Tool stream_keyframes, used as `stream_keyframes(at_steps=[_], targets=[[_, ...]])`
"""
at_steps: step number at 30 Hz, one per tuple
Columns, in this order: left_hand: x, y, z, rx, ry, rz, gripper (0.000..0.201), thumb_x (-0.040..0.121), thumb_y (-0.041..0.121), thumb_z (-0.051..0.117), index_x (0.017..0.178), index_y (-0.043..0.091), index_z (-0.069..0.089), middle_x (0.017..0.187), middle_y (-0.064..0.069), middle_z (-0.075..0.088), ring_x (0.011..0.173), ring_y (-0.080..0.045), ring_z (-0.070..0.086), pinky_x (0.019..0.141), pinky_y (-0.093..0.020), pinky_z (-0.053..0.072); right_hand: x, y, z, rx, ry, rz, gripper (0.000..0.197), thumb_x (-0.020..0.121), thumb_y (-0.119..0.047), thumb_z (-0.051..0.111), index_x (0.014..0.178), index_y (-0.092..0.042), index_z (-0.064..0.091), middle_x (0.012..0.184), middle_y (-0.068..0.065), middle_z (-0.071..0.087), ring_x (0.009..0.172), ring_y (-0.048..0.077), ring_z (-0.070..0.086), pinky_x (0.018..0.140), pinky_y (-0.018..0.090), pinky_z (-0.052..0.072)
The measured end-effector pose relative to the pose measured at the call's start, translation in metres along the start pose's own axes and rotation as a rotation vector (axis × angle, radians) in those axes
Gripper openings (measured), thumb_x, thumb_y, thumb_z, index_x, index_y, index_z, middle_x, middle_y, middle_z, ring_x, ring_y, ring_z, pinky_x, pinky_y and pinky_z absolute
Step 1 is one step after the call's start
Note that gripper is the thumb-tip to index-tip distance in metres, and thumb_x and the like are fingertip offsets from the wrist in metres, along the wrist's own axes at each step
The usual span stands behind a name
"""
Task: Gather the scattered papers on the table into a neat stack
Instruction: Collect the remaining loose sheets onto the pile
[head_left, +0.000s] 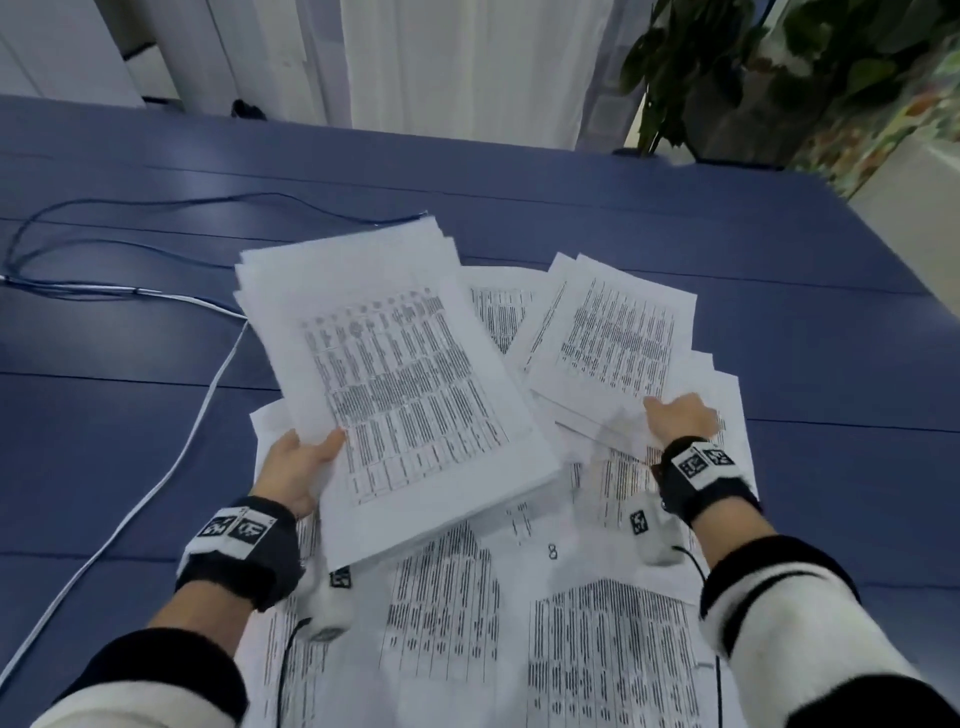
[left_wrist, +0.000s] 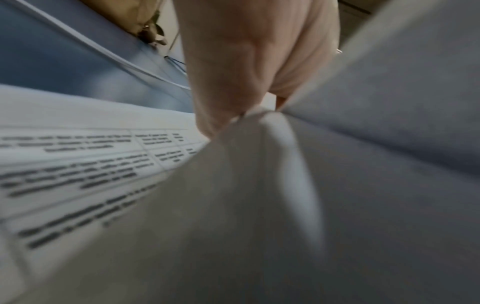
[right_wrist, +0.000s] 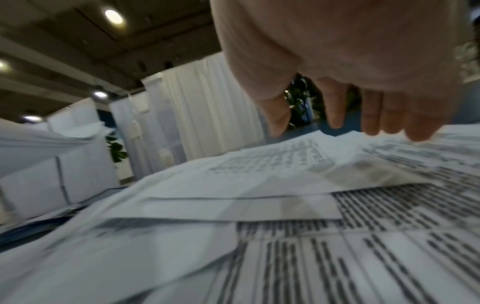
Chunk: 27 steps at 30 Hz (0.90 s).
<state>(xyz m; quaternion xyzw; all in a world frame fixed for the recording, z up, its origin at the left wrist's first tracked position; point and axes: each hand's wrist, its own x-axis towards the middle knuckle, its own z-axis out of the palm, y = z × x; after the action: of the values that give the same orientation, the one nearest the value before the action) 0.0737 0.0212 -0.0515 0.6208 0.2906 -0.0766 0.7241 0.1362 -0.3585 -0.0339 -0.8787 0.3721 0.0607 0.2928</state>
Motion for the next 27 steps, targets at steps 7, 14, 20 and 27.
stream_keyframes(at_steps=[7, 14, 20, 27], targets=[[0.041, 0.004, 0.008, -0.101, -0.078, -0.112, 0.019, 0.094, 0.007, 0.049, 0.11, -0.002, 0.057, 0.104, -0.017, 0.065, 0.08, -0.022, 0.07, 0.073, -0.034, 0.057, 0.047, -0.016, 0.006, -0.281, -0.098, 0.078, 0.091, 0.077, -0.06, 0.061, 0.138, 0.002, 0.036, 0.147, 0.022, 0.03, 0.139, 0.04, 0.017, 0.113, 0.048, 0.022], [0.071, 0.013, 0.034, -0.171, -0.113, -0.153, 0.024, 0.095, 0.007, 0.046, 0.118, 0.007, 0.055, 0.087, -0.005, 0.073, 0.07, -0.015, 0.071, 0.057, -0.03, 0.058, 0.055, -0.049, 0.027, -0.183, -0.194, 0.021, 0.104, 0.071, -0.038, 0.078, 0.142, 0.004, 0.014, 0.144, 0.023, 0.029, 0.133, 0.037, 0.032, 0.104, 0.04, 0.035], [0.077, 0.015, 0.051, -0.154, -0.139, -0.157, 0.036, 0.096, 0.005, 0.044, 0.132, 0.005, 0.048, 0.101, -0.005, 0.064, 0.089, -0.018, 0.061, 0.08, -0.035, 0.048, 0.029, -0.069, 0.052, -0.234, -0.306, -0.13, 0.098, 0.065, -0.031, 0.084, 0.136, 0.004, 0.026, 0.138, 0.022, 0.032, 0.128, 0.035, 0.037, 0.105, 0.039, 0.038], [0.073, 0.011, 0.056, -0.131, -0.167, -0.156, 0.031, 0.096, 0.006, 0.045, 0.126, 0.008, 0.05, 0.103, -0.006, 0.064, 0.094, -0.021, 0.06, 0.093, -0.038, 0.041, -0.007, -0.067, 0.095, -0.443, -0.455, -0.382, 0.067, 0.06, -0.056, 0.074, 0.113, -0.021, 0.053, 0.113, 0.003, 0.058, 0.111, 0.022, 0.053, 0.095, 0.03, 0.047]])
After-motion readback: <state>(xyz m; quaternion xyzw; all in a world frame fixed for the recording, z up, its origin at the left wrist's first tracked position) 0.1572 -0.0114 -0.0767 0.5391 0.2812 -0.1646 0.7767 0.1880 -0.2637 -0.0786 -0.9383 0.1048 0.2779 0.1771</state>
